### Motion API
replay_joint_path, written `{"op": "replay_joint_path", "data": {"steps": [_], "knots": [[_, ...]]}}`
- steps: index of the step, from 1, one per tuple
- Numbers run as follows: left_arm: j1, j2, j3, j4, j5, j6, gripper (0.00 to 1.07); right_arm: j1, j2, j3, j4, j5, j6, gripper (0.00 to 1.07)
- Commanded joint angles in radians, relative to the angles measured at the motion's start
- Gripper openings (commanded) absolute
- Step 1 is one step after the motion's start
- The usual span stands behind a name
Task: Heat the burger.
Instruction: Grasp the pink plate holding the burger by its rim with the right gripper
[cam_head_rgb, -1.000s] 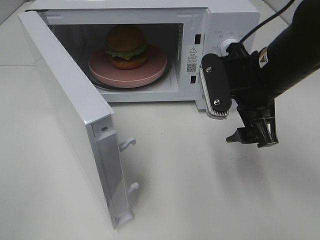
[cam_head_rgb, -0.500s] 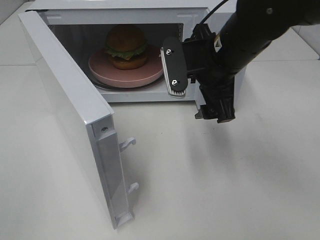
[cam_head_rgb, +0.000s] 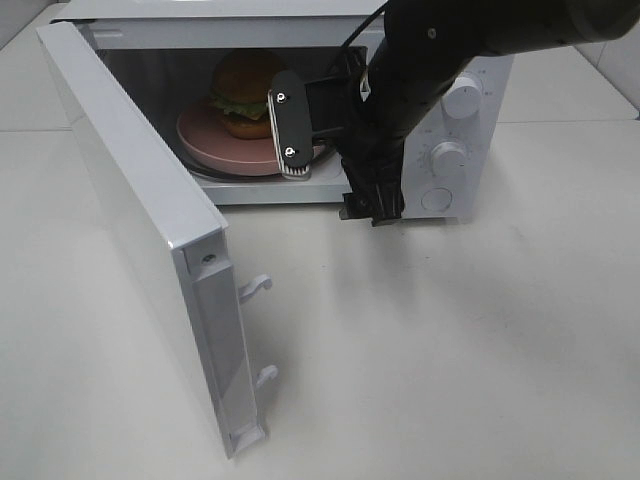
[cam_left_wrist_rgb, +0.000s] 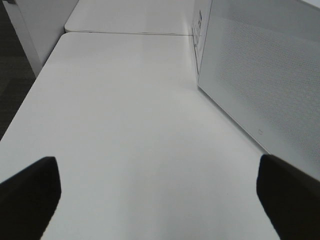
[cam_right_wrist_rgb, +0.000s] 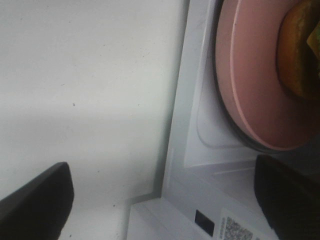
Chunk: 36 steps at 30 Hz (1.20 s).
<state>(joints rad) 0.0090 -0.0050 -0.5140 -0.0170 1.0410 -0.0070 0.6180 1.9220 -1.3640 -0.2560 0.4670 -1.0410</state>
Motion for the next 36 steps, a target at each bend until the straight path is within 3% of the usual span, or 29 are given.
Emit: {"op": "replay_joint_path", "data": {"steps": [1,36], "knots": [[0.003,-0.017,0.003,0.003,-0.006,0.0,1.0,0.002,0.042,-0.053,-0.007,-0.007,0.009,0.94],[0.003,-0.017,0.003,0.011,-0.006,0.0,1.0,-0.014,0.35,-0.395,0.0,-0.006,0.047,0.9]]}}
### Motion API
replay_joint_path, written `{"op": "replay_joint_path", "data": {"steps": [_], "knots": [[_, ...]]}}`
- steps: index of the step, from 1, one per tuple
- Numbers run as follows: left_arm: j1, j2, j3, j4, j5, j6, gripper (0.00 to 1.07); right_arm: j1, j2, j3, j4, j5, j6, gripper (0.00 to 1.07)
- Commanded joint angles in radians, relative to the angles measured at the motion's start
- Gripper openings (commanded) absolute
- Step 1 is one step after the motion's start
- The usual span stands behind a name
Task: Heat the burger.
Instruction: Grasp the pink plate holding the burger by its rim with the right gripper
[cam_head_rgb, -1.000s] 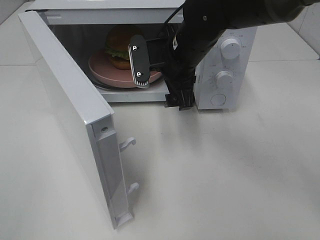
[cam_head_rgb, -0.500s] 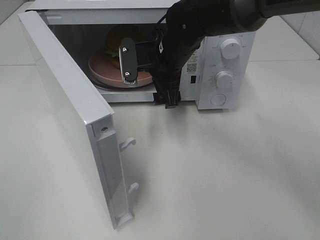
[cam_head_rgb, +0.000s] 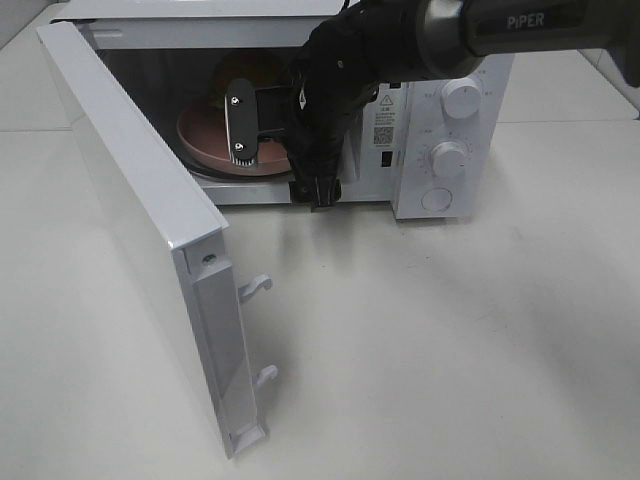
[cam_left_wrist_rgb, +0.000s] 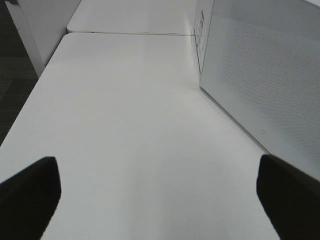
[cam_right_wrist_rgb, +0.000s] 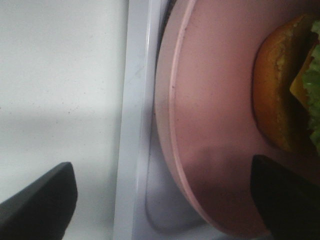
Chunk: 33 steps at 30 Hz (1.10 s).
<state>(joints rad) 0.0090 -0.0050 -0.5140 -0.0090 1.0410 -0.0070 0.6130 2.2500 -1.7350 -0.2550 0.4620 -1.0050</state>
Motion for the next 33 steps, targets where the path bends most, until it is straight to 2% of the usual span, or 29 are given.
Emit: {"op": "replay_joint_path", "data": {"steps": [1,19,33], "knots": [[0.003,-0.017,0.003,0.003,-0.006,0.0,1.0,-0.019,0.031,-0.037,0.0,-0.002,0.011,0.9],[0.003,-0.017,0.003,0.018,-0.006,0.0,1.0,-0.042,0.086,-0.117,0.0,0.0,0.011,0.88],[0.003,-0.017,0.003,0.024,-0.005,0.0,1.0,-0.017,0.122,-0.154,-0.003,0.002,0.021,0.86]]}}
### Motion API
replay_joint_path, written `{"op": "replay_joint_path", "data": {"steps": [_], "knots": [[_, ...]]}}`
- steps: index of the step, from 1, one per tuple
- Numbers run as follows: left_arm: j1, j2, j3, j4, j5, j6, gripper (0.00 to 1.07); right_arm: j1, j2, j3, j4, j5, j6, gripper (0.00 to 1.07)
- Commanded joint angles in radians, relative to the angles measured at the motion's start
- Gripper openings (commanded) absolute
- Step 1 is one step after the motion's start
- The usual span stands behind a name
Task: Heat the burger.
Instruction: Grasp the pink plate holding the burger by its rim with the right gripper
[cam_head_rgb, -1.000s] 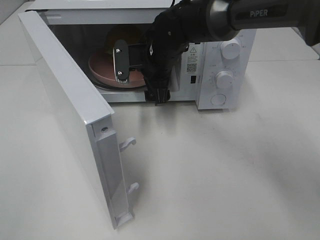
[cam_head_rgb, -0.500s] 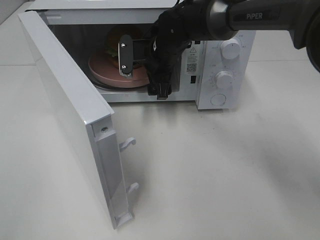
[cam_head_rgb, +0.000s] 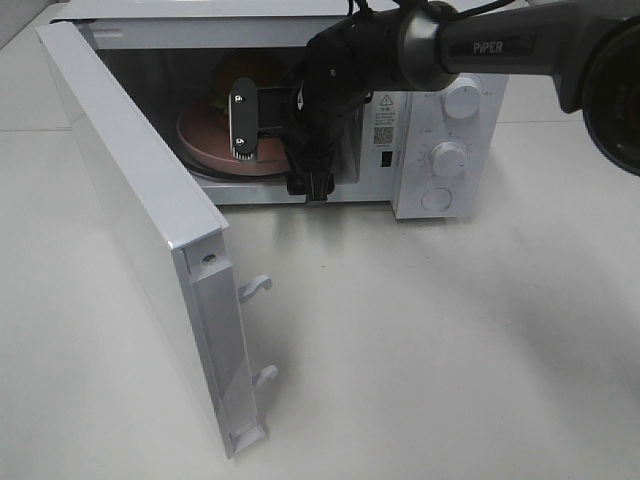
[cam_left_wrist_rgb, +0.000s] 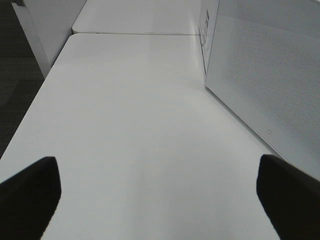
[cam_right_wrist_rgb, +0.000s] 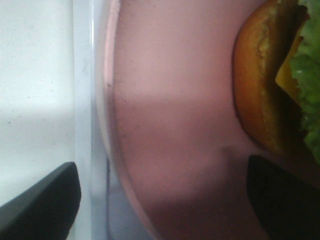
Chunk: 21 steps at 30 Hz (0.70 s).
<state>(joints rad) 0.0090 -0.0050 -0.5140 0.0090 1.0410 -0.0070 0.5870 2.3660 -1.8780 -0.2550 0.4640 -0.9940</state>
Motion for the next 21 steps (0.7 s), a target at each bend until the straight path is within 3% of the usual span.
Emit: {"op": "replay_joint_path", "data": {"steps": [1,21], "knots": [[0.003,-0.017,0.003,0.007,-0.005,0.0,1.0,0.01,0.009,-0.015,-0.003,0.001,0.013,0.85],[0.003,-0.017,0.003,0.07,-0.005,0.0,1.0,0.032,0.031,-0.027,-0.007,-0.005,0.021,0.81]]}}
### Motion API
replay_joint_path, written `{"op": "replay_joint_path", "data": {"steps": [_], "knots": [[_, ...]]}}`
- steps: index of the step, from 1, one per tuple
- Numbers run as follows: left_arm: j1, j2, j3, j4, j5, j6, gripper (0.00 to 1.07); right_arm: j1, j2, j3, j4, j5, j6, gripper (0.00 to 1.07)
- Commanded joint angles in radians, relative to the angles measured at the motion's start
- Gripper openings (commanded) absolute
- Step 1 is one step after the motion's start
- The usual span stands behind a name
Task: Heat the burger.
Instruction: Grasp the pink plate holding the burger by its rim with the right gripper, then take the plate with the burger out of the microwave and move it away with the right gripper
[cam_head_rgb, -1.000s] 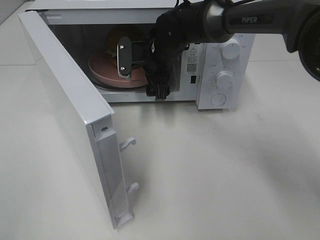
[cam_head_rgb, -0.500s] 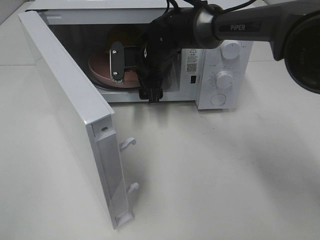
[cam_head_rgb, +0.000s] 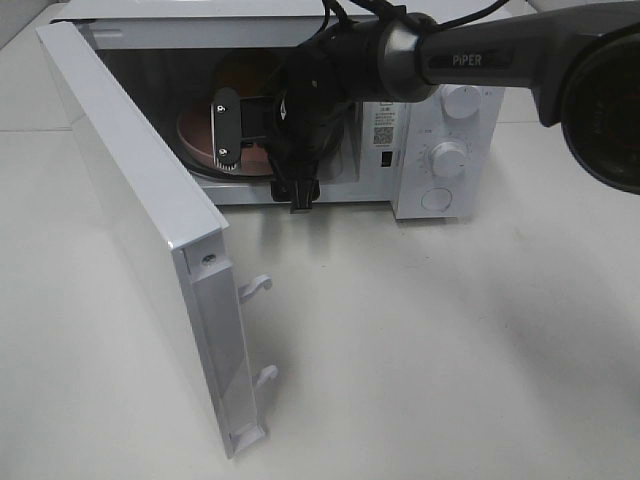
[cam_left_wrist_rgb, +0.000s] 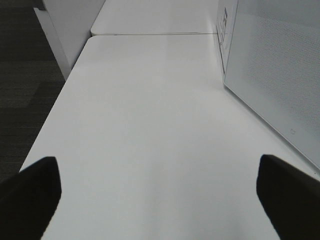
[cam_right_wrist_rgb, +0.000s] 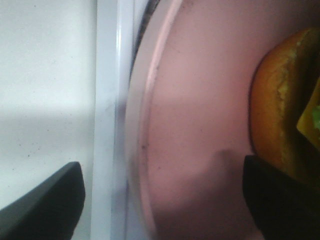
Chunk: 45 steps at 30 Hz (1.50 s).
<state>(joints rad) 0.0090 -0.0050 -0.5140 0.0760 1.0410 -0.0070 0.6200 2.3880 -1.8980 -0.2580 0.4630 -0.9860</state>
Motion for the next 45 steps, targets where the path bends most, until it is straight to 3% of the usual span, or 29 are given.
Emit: {"op": "replay_joint_path", "data": {"steps": [1,3,6,7,8,10,11,12,13,15,16,18,31,36,45], "knots": [[0.003,-0.017,0.003,0.003,-0.005,0.0,1.0,-0.001,0.011,-0.007,-0.004,-0.002,0.013,0.76],[0.003,-0.017,0.003,0.003,-0.005,0.0,1.0,-0.001,0.013,-0.007,-0.004,-0.002,0.013,0.74],[0.003,-0.017,0.003,0.003,-0.005,0.0,1.0,-0.001,0.013,-0.007,-0.004,-0.002,0.013,0.63],[0.003,-0.017,0.003,0.003,-0.005,0.0,1.0,-0.001,0.013,-0.007,-0.004,-0.002,0.013,0.55],[0.003,-0.017,0.003,0.003,-0.005,0.0,1.0,-0.001,0.013,-0.007,-0.004,-0.002,0.013,0.55],[0.003,-0.017,0.003,0.003,-0.005,0.0,1.0,-0.001,0.013,-0.007,-0.004,0.0,0.013,0.39],[0.003,-0.017,0.003,0.003,-0.005,0.0,1.0,-0.001,0.013,-0.007,-0.004,0.0,0.013,0.39],[0.003,-0.017,0.003,0.003,-0.005,0.0,1.0,-0.001,0.013,-0.007,0.002,0.001,0.013,0.29],[0.003,-0.017,0.003,0.003,-0.005,0.0,1.0,-0.001,0.013,-0.007,0.002,0.001,0.013,0.29],[0.003,-0.017,0.003,0.003,-0.005,0.0,1.0,-0.001,0.013,-0.007,0.003,0.001,0.013,0.15],[0.003,-0.017,0.003,0.003,-0.005,0.0,1.0,-0.001,0.013,-0.007,0.003,0.001,0.013,0.15],[0.003,-0.017,0.003,0.003,-0.005,0.0,1.0,-0.001,0.013,-0.007,0.003,0.001,0.013,0.03],[0.003,-0.017,0.003,0.003,-0.005,0.0,1.0,-0.001,0.006,-0.007,0.029,0.069,0.008,0.0],[0.003,-0.017,0.003,0.003,-0.006,0.0,1.0,-0.001,-0.024,-0.007,0.12,0.147,-0.136,0.0],[0.003,-0.017,0.003,0.003,-0.007,0.0,1.0,-0.001,-0.057,0.0,0.137,0.164,-0.197,0.0]]}}
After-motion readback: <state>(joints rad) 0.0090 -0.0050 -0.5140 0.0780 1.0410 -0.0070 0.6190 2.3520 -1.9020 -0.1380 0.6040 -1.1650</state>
